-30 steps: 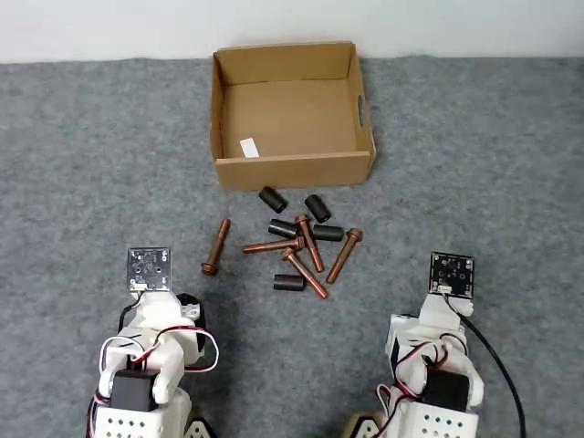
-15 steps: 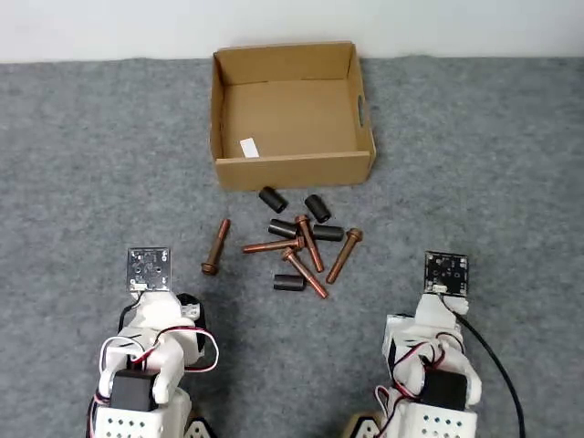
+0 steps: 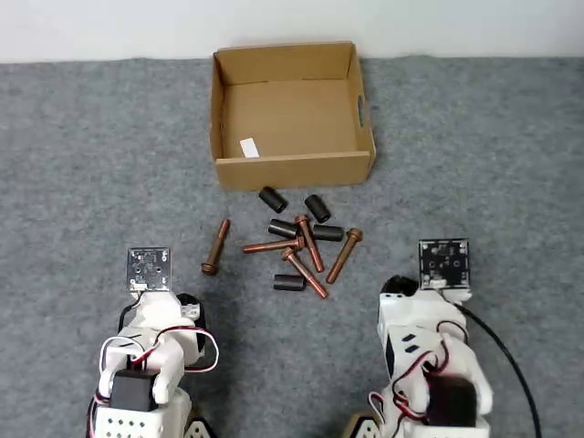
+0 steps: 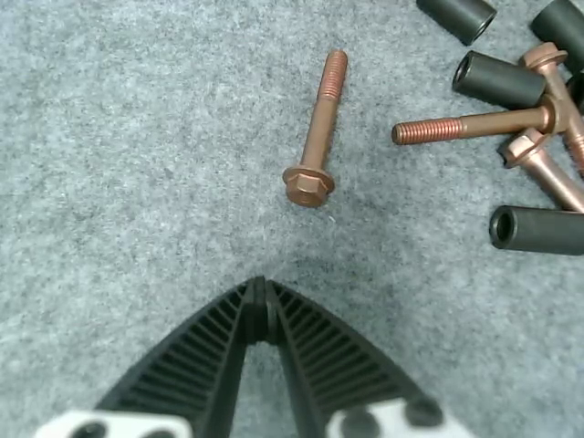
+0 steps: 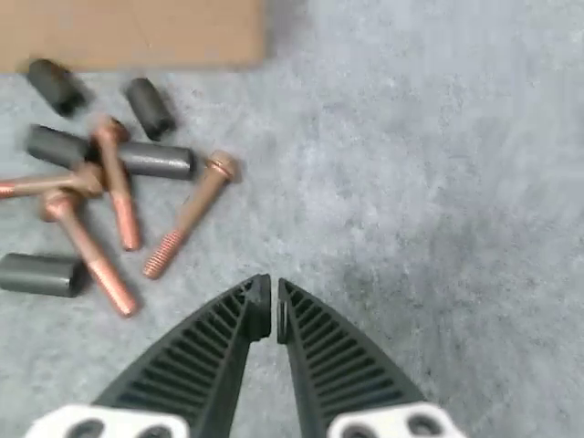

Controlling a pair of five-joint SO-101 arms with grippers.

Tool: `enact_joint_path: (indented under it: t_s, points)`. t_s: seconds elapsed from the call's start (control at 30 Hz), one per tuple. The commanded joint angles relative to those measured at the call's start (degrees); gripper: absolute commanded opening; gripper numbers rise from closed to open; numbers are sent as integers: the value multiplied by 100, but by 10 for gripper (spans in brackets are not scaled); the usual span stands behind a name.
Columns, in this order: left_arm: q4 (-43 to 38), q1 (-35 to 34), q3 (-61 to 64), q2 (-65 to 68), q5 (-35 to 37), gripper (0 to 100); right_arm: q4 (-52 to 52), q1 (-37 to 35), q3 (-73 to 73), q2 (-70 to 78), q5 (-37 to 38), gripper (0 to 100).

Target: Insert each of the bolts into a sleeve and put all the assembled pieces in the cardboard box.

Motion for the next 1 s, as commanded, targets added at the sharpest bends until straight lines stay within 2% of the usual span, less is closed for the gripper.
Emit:
enact_joint_path:
  t_s: [0.0, 0.3, 0.47, 0.63, 0.7, 0.8, 0.97]
  points:
    - [35, -26, -57, 9, 26, 6, 92, -136, -1187, 989, 18, 8]
    - [35, -26, -57, 9, 26, 6, -31, -347, -3349, 4462, 132, 10]
    - [35, -26, -57, 9, 26, 6, -382, -725, -3877, 5851, 1451, 12]
    - [35, -26, -57, 9, 26, 6, -681, -1077, -4466, 6932, 3499, 12]
    - [35, -26, -57, 9, 26, 6, -848, -1226, -4668, 7354, 4062, 13]
    - [35, -26, -57, 9, 26, 6, -963, -1332, -5099, 8048, 4299, 46]
    - [35, -26, -57, 9, 26, 6, -831, -1305, -6066, 9332, 4712, 184]
